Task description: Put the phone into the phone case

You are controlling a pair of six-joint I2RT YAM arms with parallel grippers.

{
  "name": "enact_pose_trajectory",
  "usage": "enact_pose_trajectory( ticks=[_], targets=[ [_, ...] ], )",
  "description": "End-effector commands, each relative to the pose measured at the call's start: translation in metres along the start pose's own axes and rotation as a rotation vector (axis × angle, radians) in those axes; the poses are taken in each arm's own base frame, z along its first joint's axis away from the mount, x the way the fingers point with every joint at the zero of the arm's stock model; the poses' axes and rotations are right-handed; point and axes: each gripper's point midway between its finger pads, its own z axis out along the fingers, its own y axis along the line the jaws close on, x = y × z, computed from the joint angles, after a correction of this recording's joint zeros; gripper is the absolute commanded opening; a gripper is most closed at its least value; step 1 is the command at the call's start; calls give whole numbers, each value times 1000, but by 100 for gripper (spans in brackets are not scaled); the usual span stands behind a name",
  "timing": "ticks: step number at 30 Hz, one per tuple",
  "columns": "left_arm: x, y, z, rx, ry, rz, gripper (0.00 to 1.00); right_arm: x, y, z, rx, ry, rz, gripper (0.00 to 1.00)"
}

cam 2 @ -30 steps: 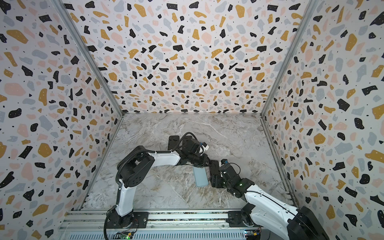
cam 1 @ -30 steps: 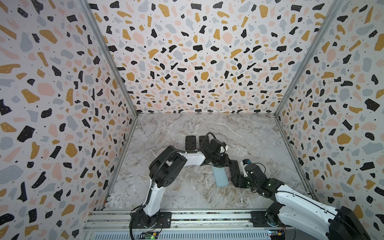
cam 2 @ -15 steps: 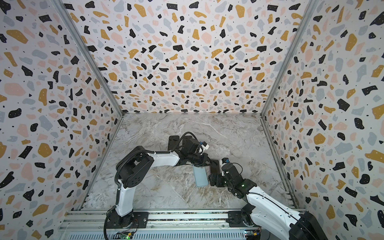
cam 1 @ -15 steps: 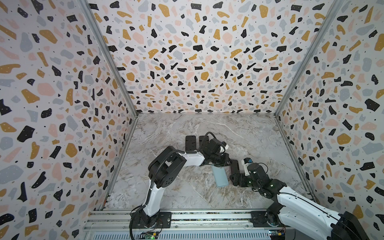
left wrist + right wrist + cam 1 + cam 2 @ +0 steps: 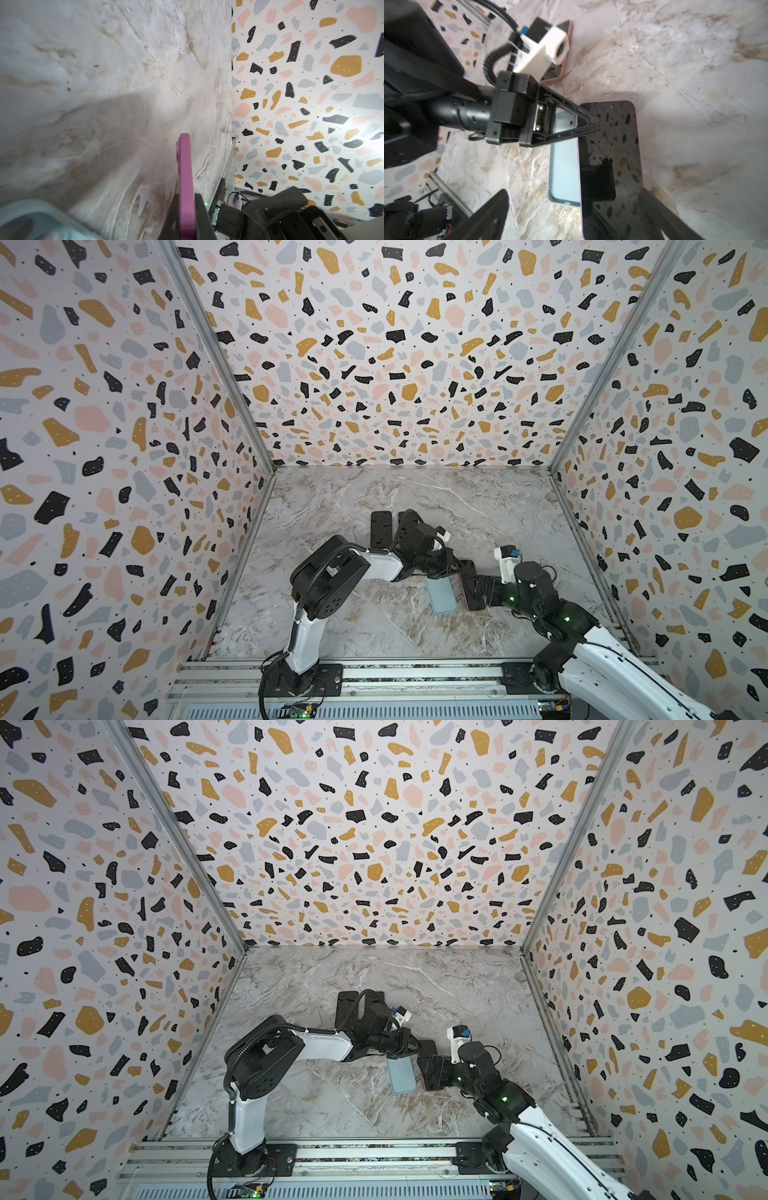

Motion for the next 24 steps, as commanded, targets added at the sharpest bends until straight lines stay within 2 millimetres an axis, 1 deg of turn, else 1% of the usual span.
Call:
enact_pose_trajectory(
  ticks=[1,6,9,14,18,24],
  targets=[
    [-19,-67,-18,216,-94,20,0,-4,3,-14,-46,-45,162,88],
    [-28,-87,-35,357,-160,-42,0,2,-11,-25,-63,-100,374,78],
    [-33,-92,-44,421,-194,-78,0,5,-18,-28,-58,-112,469,73],
    [-36,-95,-53,477,-232,-108,0,-1,-14,-35,-115,-163,553,72],
    [-37,-94,-59,481,-263,-113,0,-1,-16,-35,-142,-180,623,71],
    [-39,-93,-61,484,-278,-121,0,-4,-14,-34,-180,-197,684,71]
  ],
)
